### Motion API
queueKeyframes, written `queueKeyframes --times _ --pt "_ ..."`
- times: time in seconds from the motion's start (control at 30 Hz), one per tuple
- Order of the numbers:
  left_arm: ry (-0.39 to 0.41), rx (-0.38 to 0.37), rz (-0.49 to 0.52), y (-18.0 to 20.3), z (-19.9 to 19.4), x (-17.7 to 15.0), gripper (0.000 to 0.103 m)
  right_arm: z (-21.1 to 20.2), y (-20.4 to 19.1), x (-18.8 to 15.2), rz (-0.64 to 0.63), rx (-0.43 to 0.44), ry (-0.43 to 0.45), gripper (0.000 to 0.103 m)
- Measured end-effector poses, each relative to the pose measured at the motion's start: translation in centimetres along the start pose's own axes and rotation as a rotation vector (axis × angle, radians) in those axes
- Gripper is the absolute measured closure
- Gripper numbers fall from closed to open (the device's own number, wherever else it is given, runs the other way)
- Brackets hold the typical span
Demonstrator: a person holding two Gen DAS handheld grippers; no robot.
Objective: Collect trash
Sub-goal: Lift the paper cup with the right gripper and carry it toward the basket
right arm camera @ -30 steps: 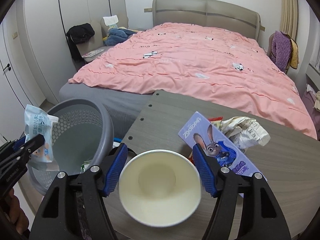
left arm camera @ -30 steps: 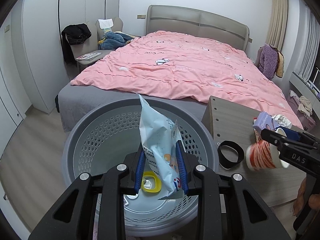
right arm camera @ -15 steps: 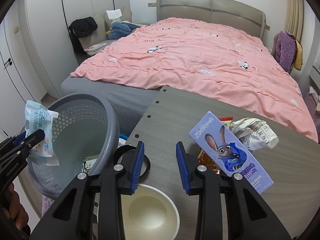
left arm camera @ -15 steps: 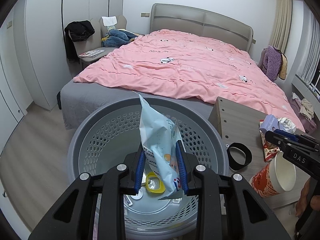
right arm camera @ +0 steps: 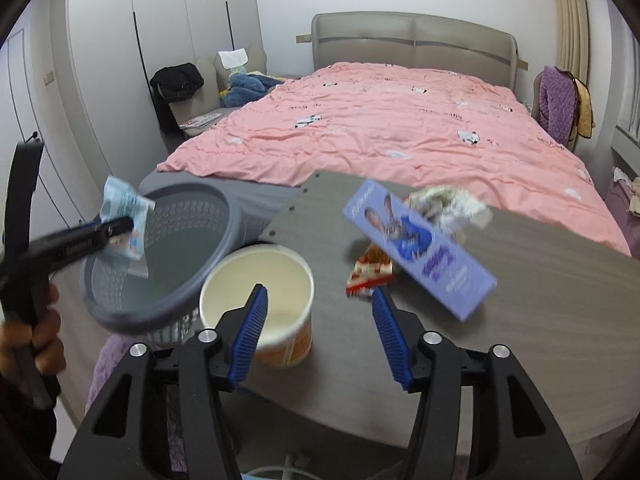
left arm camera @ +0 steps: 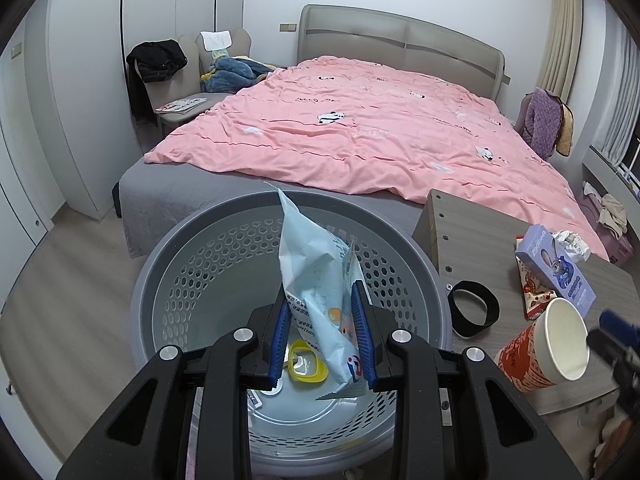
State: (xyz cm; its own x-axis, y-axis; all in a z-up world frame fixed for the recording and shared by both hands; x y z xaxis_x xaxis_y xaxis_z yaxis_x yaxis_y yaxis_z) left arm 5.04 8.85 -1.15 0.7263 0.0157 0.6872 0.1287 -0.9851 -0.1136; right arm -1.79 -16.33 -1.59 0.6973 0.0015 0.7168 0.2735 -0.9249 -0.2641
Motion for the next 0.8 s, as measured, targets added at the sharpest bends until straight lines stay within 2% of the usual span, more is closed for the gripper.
queueKeyframes --times 0.1,0.17,0.27,0.5,0.57,0.67,0.7,0.73,0.77,0.8 --pt "0.003 0.011 0.006 0.1 -0.4 -0.2 0.074 0.4 -0.1 -1.7 -0.008 0.003 -0.009 0.039" --pt "0.004 0.016 0.01 0.1 -0.6 -0.3 0.074 0.7 -0.2 -2.7 -0.021 0.021 -0.007 0.038" --pt "0.007 0.025 0.013 0.1 -0.9 -0.3 0.074 1.1 -0.3 -3.4 -0.025 0.039 0.009 0.03" --pt "0.009 0.038 0.02 0.3 -1.4 -0.5 0.074 3.5 -0.2 -3.1 -0.021 0.017 -0.04 0.029" --pt "0.007 0.035 0.023 0.3 -1.4 -0.6 0.074 4.3 0.2 -3.0 0.003 0.023 -0.062 0.035" --pt "0.003 0.031 0.029 0.6 -1.3 -0.6 0.074 5.4 0.8 -3.0 0.038 0.045 -0.087 0.057" --pt "0.002 0.029 0.031 0.6 -1.4 -0.6 0.074 5.7 1.1 -3.1 0.05 0.051 -0.09 0.072" --pt "0.002 0.027 0.033 0.6 -1.3 -0.6 0.074 5.8 1.2 -3.0 0.058 0.055 -0.091 0.079" --pt "0.001 0.027 0.035 0.7 -1.3 -0.7 0.074 5.9 1.3 -3.0 0.065 0.056 -0.086 0.081" --pt "-0.001 0.026 0.036 0.7 -1.3 -0.7 0.074 6.0 1.4 -2.9 0.067 0.056 -0.084 0.089"
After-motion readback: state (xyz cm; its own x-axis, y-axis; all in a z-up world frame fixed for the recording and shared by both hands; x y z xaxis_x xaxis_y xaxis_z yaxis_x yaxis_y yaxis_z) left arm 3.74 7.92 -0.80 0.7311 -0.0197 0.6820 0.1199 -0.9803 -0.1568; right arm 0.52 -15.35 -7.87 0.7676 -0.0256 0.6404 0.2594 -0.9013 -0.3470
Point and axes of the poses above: each gripper's, at about its wrist camera, not at the fingertips, and z roughly the way its jaws point, y to its right, x to its top, the point moved 1 cm from there along z, roughly the way its jaws point, and after that the axes turned 14 degrees about x, right-handed, at the moved point
